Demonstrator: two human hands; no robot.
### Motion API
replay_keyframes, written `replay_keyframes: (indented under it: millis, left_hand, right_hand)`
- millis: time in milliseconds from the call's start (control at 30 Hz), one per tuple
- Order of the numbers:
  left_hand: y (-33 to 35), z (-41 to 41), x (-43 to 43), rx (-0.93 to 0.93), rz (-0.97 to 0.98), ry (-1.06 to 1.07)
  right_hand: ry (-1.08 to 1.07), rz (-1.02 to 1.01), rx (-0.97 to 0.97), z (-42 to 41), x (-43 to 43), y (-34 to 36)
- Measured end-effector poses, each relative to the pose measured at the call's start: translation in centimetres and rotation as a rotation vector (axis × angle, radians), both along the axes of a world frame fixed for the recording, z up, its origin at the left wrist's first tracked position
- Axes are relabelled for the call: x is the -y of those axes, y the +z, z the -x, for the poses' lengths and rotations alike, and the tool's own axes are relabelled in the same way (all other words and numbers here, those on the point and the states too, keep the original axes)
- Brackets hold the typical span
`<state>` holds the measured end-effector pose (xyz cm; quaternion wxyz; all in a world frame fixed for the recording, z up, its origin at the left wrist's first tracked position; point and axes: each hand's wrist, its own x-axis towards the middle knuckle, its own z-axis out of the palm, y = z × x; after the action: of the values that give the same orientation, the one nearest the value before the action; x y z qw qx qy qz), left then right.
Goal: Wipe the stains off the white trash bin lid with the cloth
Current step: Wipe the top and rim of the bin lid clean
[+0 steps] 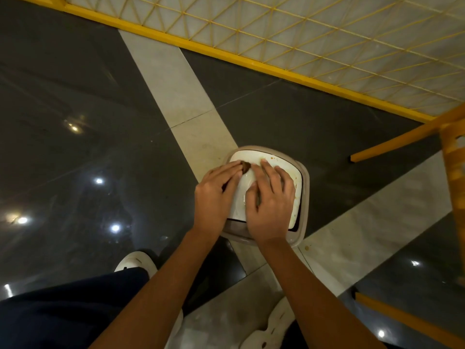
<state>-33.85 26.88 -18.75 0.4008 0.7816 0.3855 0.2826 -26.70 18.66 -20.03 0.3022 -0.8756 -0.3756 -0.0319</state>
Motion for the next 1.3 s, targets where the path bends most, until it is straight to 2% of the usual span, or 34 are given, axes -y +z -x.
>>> replay_keyframes:
  millis: [100, 267, 400, 567, 667, 733, 867, 1000, 1133, 1233, 1300]
  left_hand:
    - [0.7, -1.3, -0.5, 0.014, 0.106, 0.051]
    - [0.2, 1.4, 2.9, 0.006, -0.039, -0.026]
    - [-0.4, 2.5, 3.8, 0.092, 0.053, 0.04]
    - [0.5, 2.1, 4.1, -0.009, 0.02, 0.05]
    - [-0.1, 3.4, 5.4, 0.014, 0.125, 0.065]
    - [0.0, 3.5, 4.8, -0.024, 0.098, 0.024]
    - [0.6, 2.9, 2.4, -0.016, -0.014, -0.028]
    - [2.3, 3.3, -1.7, -0.11, -0.006, -0.334]
    - [4.3, 2.2, -4.0, -0.299, 0.074, -0.545]
    - [6.4, 0.8, -3.9, -0.411, 0.194, -0.492]
    - [7.8, -0.1, -3.2, -0.358, 0.244, -0.349]
  right_hand:
    - [0.002, -0.012, -0.01, -0.1, -0.1, 0.1]
    - [0.0, -0.013, -0.019, -0.1, -0.1, 0.1]
    - [-0.013, 0.014, 0.001, 0.0, -0.1, 0.0]
    - [-0.026, -0.008, -0.024, 0.0, -0.4, -0.1]
    - [-0.033, 0.004, -0.035, 0.0, -0.3, -0.1]
    - [-0.054, 0.017, -0.043, 0.3, -0.4, 0.0]
    - [-0.281, -0.022, -0.11, 2.2, -1.0, 0.3]
    - [-0.599, -0.1, -0.259, 5.6, -2.7, 0.6]
    - [-0.782, -0.204, -0.404, 8.0, -4.4, 1.5]
    - [-0.813, -0.319, -0.41, 8.1, -4.0, 3.0]
    - [-0.711, -0.385, -0.399, 7.4, -2.9, 4.4]
